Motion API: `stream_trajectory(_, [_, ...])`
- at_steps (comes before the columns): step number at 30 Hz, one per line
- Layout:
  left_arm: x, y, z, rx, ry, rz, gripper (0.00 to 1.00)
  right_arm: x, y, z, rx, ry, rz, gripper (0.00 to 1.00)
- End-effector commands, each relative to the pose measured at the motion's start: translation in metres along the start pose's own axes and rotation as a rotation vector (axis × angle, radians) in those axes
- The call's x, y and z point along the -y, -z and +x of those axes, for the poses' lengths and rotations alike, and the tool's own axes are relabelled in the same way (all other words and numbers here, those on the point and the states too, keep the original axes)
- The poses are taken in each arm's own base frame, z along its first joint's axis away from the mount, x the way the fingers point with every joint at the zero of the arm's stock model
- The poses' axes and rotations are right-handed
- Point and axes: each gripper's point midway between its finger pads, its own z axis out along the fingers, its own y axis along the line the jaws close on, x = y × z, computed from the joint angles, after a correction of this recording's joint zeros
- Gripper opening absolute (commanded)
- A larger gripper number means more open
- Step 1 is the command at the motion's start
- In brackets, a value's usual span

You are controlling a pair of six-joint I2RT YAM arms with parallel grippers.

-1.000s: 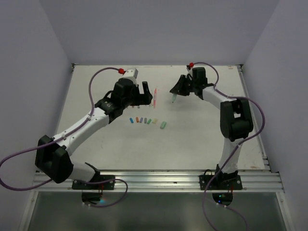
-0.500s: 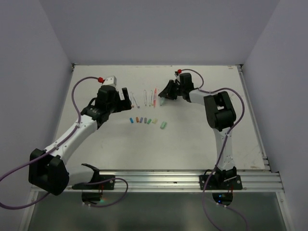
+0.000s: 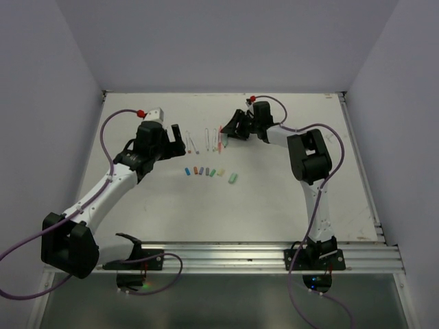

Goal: Open the pen caps

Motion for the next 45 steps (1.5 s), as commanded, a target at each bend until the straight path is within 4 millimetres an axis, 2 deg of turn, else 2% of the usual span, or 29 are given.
stream_trajectory(1, [-0.001, 0.007, -0.012, 0.036, -0.013, 0.012, 1.0, -0.008, 0.014, -0.016, 0.04, 0.094, 0.06, 0.54])
stream_trajectory(4, [-0.002, 0.009, -0.015, 0.043, -0.009, 0.009, 1.0, 0.002, 0.028, -0.016, 0.056, 0.124, 0.138, 0.56])
stream_trajectory(6, [-0.002, 0.013, -0.018, 0.051, -0.003, 0.009, 1.0, -0.006, 0.043, -0.024, 0.084, 0.165, 0.163, 0.57])
stream_trajectory(7, [-0.002, 0.014, -0.019, 0.056, -0.002, 0.009, 1.0, 0.004, 0.05, -0.02, 0.087, 0.162, 0.219, 0.59])
stream_trajectory(8, [-0.001, 0.017, -0.024, 0.068, -0.001, 0.012, 1.0, -0.009, 0.065, -0.028, 0.112, 0.18, 0.223, 0.59])
stream_trajectory(10, [-0.003, 0.022, -0.03, 0.082, 0.0, -0.001, 1.0, -0.011, 0.083, -0.033, 0.145, 0.227, 0.276, 0.62])
stream_trajectory(12, [-0.003, 0.03, -0.04, 0.109, -0.002, -0.007, 1.0, -0.028, 0.114, -0.045, 0.191, 0.272, 0.314, 0.65])
stream_trajectory(14, [-0.006, 0.039, -0.053, 0.15, -0.009, -0.024, 1.0, -0.023, 0.14, -0.052, 0.232, 0.293, 0.425, 0.67])
stream_trajectory(15, [-0.009, 0.046, -0.064, 0.175, -0.01, -0.05, 1.0, -0.04, 0.166, -0.065, 0.29, 0.334, 0.444, 0.71])
stream_trajectory(16, [-0.01, 0.051, -0.071, 0.196, -0.013, -0.061, 1.0, -0.044, 0.18, -0.07, 0.314, 0.346, 0.475, 0.73])
stream_trajectory(17, [-0.012, 0.059, -0.08, 0.224, -0.023, -0.074, 1.0, -0.039, 0.204, -0.076, 0.352, 0.351, 0.572, 0.76])
stream_trajectory(18, [-0.014, 0.066, -0.087, 0.241, -0.028, -0.089, 1.0, -0.055, 0.232, -0.085, 0.41, 0.379, 0.594, 0.82])
stream_trajectory(20, [-0.018, 0.089, -0.114, 0.325, -0.033, -0.126, 1.0, -0.06, 0.275, -0.097, 0.498, 0.394, 0.704, 0.87])
stream_trajectory(21, [-0.02, 0.097, -0.122, 0.348, -0.037, -0.141, 1.0, -0.066, 0.294, -0.101, 0.534, 0.42, 0.74, 0.94])
stream_trajectory(22, [-0.021, 0.116, -0.141, 0.41, -0.026, -0.161, 1.0, -0.087, 0.327, -0.107, 0.617, 0.436, 0.733, 0.95])
stream_trajectory(24, [-0.025, 0.136, -0.156, 0.462, -0.039, -0.187, 1.0, -0.101, 0.37, -0.113, 0.716, 0.471, 0.791, 0.96])
stream_trajectory(25, [-0.028, 0.16, -0.175, 0.532, -0.021, -0.209, 1.0, -0.119, 0.402, -0.113, 0.794, 0.477, 0.781, 0.99])
stream_trajectory(27, [-0.034, 0.183, -0.19, 0.586, -0.025, -0.247, 1.0, -0.136, 0.444, -0.114, 0.902, 0.495, 0.81, 0.99])
stream_trajectory(28, [-0.041, 0.2, -0.199, 0.632, -0.012, -0.282, 1.0, -0.152, 0.474, -0.11, 0.978, 0.498, 0.792, 0.99])
stream_trajectory(30, [-0.045, 0.231, -0.218, 0.712, -0.015, -0.31, 1.0, -0.165, 0.504, -0.107, 1.049, 0.534, 0.791, 0.99])
stream_trajectory(31, [-0.051, 0.253, -0.227, 0.766, 0.003, -0.333, 1.0, -0.176, 0.519, -0.106, 1.101, 0.548, 0.764, 0.98])
stream_trajectory(32, [-0.053, 0.265, -0.234, 0.801, -0.011, -0.35, 1.0, -0.189, 0.544, -0.098, 1.159, 0.571, 0.742, 0.98])
stream_trajectory(34, [-0.06, 0.296, -0.243, 0.873, 0.008, -0.379, 1.0, -0.2, 0.566, -0.09, 1.22, 0.577, 0.705, 0.98])
stream_trajectory(35, [-0.062, 0.307, -0.248, 0.905, 0.01, -0.39, 1.0, -0.209, 0.588, -0.084, 1.261, 0.609, 0.714, 0.98])
stream_trajectory(37, [-0.069, 0.333, -0.252, 0.959, 0.028, -0.406, 1.0, -0.213, 0.604, -0.08, 1.286, 0.616, 0.722, 0.98])
stream_trajectory(40, [-0.074, 0.36, -0.254, 1.027, 0.058, -0.406, 1.0, -0.218, 0.622, -0.072, 1.313, 0.641, 0.738, 0.98])
stream_trajectory(42, [-0.079, 0.37, -0.255, 1.059, 0.065, -0.426, 1.0, -0.219, 0.631, -0.068, 1.328, 0.651, 0.746, 0.98])
stream_trajectory(45, [-0.085, 0.382, -0.253, 1.08, 0.064, -0.449, 1.0, -0.22, 0.633, -0.066, 1.33, 0.661, 0.745, 0.98])
